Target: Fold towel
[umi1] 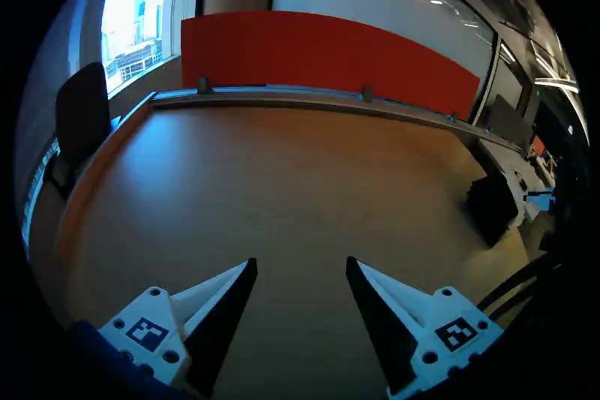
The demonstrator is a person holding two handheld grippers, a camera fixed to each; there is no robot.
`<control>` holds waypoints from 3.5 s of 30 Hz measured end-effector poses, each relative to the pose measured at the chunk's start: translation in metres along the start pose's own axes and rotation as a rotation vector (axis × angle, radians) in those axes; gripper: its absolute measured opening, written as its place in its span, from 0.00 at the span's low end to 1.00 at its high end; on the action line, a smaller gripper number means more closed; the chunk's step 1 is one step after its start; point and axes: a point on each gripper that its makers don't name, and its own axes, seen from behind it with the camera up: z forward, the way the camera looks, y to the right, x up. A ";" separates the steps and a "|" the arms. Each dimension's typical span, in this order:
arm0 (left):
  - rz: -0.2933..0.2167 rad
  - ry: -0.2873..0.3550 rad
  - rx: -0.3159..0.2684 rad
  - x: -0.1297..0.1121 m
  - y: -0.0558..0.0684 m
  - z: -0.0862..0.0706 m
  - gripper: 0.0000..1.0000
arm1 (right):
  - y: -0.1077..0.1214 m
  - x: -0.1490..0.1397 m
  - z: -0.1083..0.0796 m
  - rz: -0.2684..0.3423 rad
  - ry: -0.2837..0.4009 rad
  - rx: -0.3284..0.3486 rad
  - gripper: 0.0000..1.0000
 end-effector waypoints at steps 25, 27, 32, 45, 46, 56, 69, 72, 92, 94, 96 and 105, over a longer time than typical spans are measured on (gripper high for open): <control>-0.008 0.102 0.011 0.042 -0.012 -0.009 0.88 | -0.035 0.081 -0.037 0.040 0.304 -0.025 1.00; -0.010 0.118 0.013 0.048 -0.014 -0.011 0.88 | -0.039 0.092 -0.043 0.044 0.345 -0.028 1.00; -0.025 0.172 0.014 0.068 -0.019 -0.016 0.88 | -0.046 0.122 -0.063 0.067 0.458 -0.038 1.00; -0.009 0.331 0.039 0.121 -0.028 -0.029 0.88 | -0.072 0.156 -0.090 0.037 0.590 -0.041 1.00; -0.007 0.346 0.044 0.125 -0.030 -0.030 0.88 | -0.073 0.158 -0.090 0.035 0.592 -0.042 1.00; -0.014 0.507 0.098 0.166 -0.049 -0.045 0.88 | -0.095 0.178 -0.091 0.033 0.640 -0.050 1.00; 0.024 0.568 0.101 0.182 -0.058 -0.048 0.88 | -0.158 0.201 -0.086 0.024 0.684 -0.022 1.00; 0.017 0.572 0.096 0.184 -0.061 -0.047 0.88 | -0.173 0.205 -0.082 0.035 0.687 -0.017 1.00; 0.050 0.604 0.095 0.200 -0.086 -0.042 0.87 | -0.250 0.225 -0.070 0.086 0.705 0.025 1.00; 0.050 0.603 0.094 0.198 -0.087 -0.040 0.87 | -0.253 0.225 -0.069 0.092 0.704 0.025 1.00; 0.051 0.601 0.093 0.196 -0.087 -0.037 0.87 | -0.255 0.224 -0.068 0.098 0.702 0.024 1.00; 0.061 0.596 0.100 0.179 -0.092 -0.019 0.87 | -0.265 0.214 -0.057 0.102 0.696 0.009 1.00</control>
